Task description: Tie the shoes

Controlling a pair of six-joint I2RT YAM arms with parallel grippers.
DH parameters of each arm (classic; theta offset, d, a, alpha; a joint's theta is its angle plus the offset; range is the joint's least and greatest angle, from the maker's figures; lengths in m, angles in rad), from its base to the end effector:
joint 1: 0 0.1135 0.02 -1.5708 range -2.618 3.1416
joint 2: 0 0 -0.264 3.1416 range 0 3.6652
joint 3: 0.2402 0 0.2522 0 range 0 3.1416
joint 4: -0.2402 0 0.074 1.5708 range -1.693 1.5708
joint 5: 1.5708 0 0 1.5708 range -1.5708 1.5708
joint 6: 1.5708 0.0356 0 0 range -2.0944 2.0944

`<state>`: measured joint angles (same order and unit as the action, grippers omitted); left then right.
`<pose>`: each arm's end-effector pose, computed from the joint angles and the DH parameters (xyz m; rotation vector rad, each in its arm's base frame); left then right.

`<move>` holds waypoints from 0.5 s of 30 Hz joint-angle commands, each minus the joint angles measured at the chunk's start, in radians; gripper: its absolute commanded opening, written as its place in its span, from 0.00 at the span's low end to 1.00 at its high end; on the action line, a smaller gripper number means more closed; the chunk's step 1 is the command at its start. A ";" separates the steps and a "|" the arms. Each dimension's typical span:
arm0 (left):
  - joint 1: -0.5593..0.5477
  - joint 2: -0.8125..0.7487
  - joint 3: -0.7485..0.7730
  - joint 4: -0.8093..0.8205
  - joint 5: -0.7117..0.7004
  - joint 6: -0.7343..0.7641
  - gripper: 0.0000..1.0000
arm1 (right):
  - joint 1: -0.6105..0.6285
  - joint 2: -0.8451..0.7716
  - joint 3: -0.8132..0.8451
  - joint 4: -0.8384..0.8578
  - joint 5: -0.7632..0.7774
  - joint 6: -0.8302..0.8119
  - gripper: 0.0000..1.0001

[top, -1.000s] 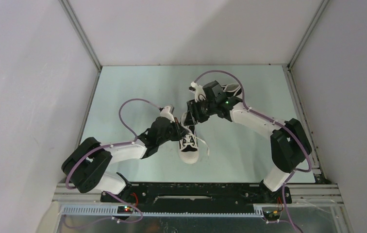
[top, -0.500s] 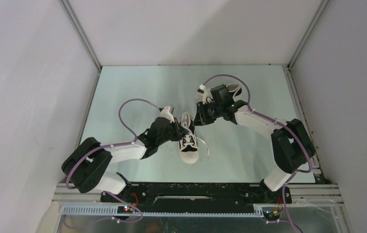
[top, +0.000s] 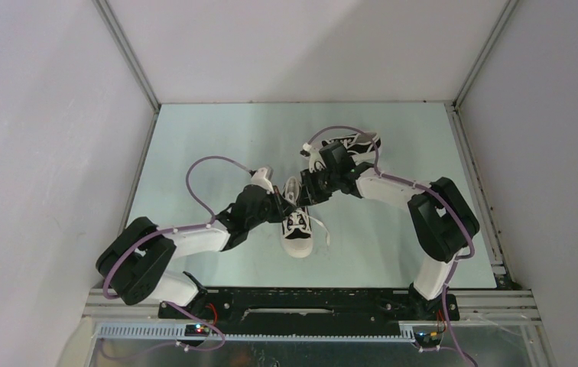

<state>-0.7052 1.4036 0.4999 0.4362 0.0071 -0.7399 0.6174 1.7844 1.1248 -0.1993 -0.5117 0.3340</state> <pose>0.2074 -0.1769 0.1691 -0.0328 2.1632 -0.8862 0.2956 0.2313 0.1893 -0.6049 2.4866 1.0260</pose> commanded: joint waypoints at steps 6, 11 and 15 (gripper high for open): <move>0.019 -0.015 -0.022 -0.025 -0.019 0.039 0.00 | 0.019 0.035 0.068 0.029 -0.020 -0.010 0.26; 0.020 -0.010 -0.020 -0.024 -0.018 0.039 0.00 | 0.022 0.043 0.072 0.021 -0.050 -0.014 0.26; 0.021 -0.003 -0.020 -0.019 -0.015 0.037 0.00 | 0.020 0.049 0.072 0.017 -0.078 -0.016 0.21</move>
<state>-0.6991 1.3991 0.4934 0.4355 0.0101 -0.7391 0.6266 1.8191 1.1568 -0.1986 -0.5343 0.3271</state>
